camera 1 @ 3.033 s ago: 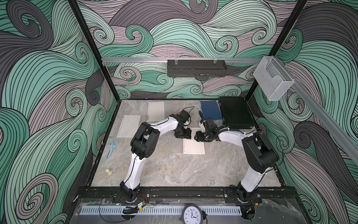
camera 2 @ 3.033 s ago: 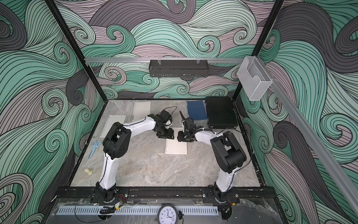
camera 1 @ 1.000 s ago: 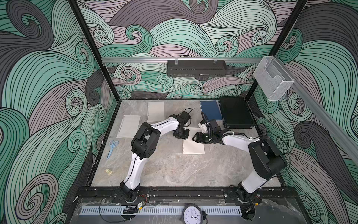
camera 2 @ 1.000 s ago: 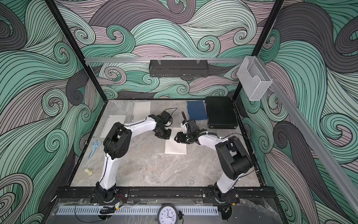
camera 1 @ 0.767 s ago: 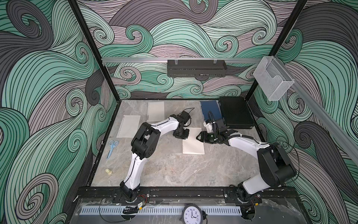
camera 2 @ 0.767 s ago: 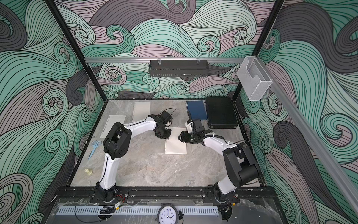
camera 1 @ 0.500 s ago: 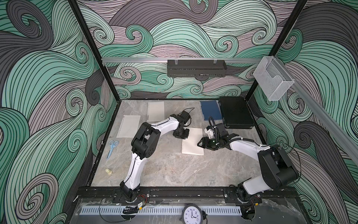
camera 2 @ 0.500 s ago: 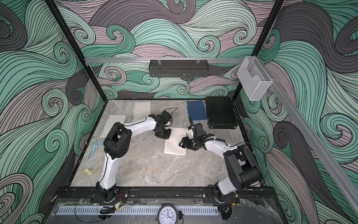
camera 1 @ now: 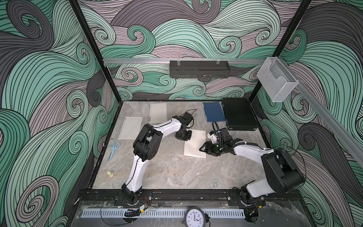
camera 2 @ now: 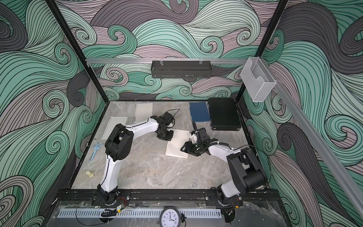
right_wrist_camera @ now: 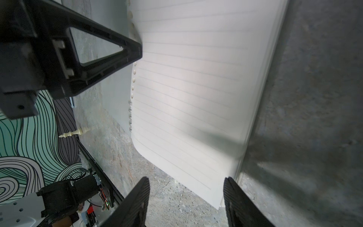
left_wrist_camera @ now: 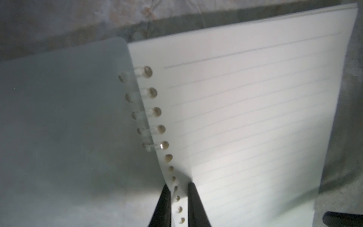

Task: Tear off pages from different notebooks
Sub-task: Tear off the paper from the notebook.

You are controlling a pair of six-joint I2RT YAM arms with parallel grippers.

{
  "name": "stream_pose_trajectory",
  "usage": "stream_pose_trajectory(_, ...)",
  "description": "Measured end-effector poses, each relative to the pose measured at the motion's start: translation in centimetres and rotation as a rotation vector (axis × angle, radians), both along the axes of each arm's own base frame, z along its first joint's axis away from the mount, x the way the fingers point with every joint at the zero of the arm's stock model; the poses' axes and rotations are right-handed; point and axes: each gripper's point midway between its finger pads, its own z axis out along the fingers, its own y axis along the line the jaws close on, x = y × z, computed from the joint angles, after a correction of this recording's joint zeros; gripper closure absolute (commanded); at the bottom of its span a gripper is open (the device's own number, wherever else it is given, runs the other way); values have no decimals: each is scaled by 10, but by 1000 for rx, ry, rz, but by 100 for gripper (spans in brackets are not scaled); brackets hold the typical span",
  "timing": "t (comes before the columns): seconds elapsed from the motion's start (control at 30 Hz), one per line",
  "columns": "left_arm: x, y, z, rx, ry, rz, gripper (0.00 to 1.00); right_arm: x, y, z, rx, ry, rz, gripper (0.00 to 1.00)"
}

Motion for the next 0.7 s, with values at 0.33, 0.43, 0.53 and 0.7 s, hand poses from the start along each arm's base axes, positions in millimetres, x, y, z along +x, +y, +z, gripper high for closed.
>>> stream_pose_trajectory(0.33, 1, 0, 0, 3, 2, -7, 89, 2, 2, -6, 5, 18, -8, 39)
stream_pose_trajectory(0.43, 1, 0, 0, 4, 2, -7, 90, 2, 2, -9, 3, 26, -10, 39)
stream_pose_trajectory(0.53, 1, 0, 0, 4, 3, -8, 90, 2, 3, -10, 8, 28, -11, 39)
stream_pose_trajectory(0.7, 1, 0, 0, 4, 3, -8, 90, 2, 3, -10, 14, 34, -12, 38)
